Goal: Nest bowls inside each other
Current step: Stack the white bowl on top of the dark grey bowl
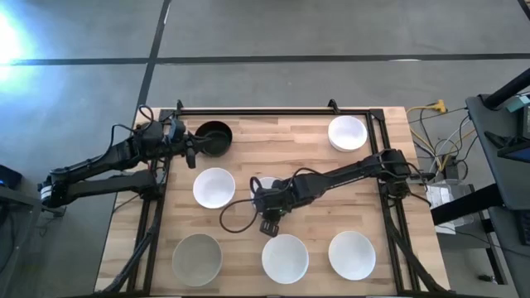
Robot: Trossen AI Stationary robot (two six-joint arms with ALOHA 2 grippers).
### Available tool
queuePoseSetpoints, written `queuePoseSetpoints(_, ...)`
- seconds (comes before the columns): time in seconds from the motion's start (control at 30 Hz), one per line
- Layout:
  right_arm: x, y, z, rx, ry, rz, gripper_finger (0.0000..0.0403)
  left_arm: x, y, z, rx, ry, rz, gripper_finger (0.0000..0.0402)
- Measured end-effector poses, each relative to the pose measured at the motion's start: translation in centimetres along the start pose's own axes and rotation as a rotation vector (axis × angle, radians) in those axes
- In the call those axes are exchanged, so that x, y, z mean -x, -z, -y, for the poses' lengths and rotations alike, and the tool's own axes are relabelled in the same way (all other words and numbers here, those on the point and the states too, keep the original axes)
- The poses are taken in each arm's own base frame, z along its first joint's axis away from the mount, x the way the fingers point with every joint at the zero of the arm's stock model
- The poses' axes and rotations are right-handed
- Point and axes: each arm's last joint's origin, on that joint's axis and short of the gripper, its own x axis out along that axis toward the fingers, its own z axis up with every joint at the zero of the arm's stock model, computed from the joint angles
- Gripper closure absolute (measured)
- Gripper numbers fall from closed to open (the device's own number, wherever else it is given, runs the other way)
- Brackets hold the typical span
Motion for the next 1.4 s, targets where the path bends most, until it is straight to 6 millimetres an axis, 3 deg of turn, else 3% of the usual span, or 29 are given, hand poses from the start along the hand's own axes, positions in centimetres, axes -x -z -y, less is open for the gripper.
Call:
queuePoseSetpoints(0.2,2.9,-0.8,-0.1,-0.030,-0.045,0.084,0.0273,0.0,0.0,0.0,0.000,0.011,-0.005,0.0402)
queuePoseSetpoints(0.37,5.1,-1.2,0.0,-0.004,-0.063,0.135,0.0280,-0.3,0.1,0.0,0.001,0.010,-0.018,0.0402)
queuePoseSetpoints(0.67,3.8,-1.0,0.1,0.065,-0.092,0.075,0.0385,-1.3,0.4,-0.2,0.003,-0.008,-0.063,0.0402)
queuePoseSetpoints(1.0,0.9,-1.0,1.0,0.055,-0.117,-0.010,0.0394,-2.0,0.4,-0.1,0.003,-0.005,-0.064,0.0402)
queuePoseSetpoints(1.4,2.9,-2.1,1.7,0.038,-0.073,0.100,0.0394,-1.9,0.3,-0.1,0.003,-0.002,-0.062,0.0402)
